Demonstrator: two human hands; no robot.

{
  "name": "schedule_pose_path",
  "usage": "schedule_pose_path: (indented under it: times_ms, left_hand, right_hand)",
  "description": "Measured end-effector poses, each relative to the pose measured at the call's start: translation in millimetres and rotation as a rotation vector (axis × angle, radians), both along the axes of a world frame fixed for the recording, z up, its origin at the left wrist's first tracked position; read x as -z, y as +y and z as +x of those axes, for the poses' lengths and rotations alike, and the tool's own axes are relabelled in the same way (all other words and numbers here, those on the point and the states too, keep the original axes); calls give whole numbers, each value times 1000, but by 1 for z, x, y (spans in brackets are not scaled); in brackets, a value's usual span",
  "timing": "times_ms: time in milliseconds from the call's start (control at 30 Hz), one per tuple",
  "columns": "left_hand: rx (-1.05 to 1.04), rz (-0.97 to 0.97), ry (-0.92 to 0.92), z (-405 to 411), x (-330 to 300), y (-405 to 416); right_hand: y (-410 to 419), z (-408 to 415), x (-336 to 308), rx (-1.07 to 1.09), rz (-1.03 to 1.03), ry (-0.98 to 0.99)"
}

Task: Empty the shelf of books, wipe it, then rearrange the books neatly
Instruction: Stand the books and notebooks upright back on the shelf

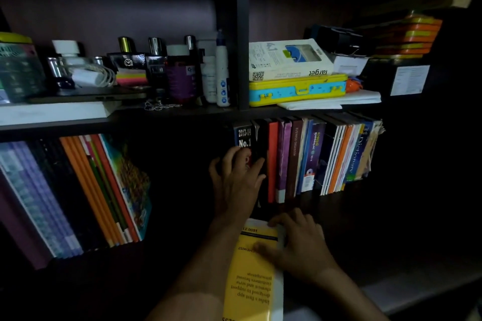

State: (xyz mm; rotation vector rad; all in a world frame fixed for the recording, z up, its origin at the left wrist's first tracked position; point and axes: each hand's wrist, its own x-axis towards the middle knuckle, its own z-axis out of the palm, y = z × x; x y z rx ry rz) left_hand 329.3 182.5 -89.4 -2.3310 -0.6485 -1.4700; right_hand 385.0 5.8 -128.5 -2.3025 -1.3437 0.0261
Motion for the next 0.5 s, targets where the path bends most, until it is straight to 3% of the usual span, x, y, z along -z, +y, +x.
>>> schedule_pose_path:
  times_ms: [200, 333, 400, 500]
  left_hand:
    - [141, -70, 61, -6, -19, -6]
    - [439, -446, 3, -27, -59, -11]
    - [524, -706, 120, -45, -81, -11]
    - [288, -937, 456, -85, -76, -6]
  right_hand:
    - [5, 2, 1, 19, 109, 32]
    - [3, 2, -3, 19, 156, 96]
    - [1, 5, -4, 18, 233, 177]
    - [-1, 5, -5, -2, 283, 197]
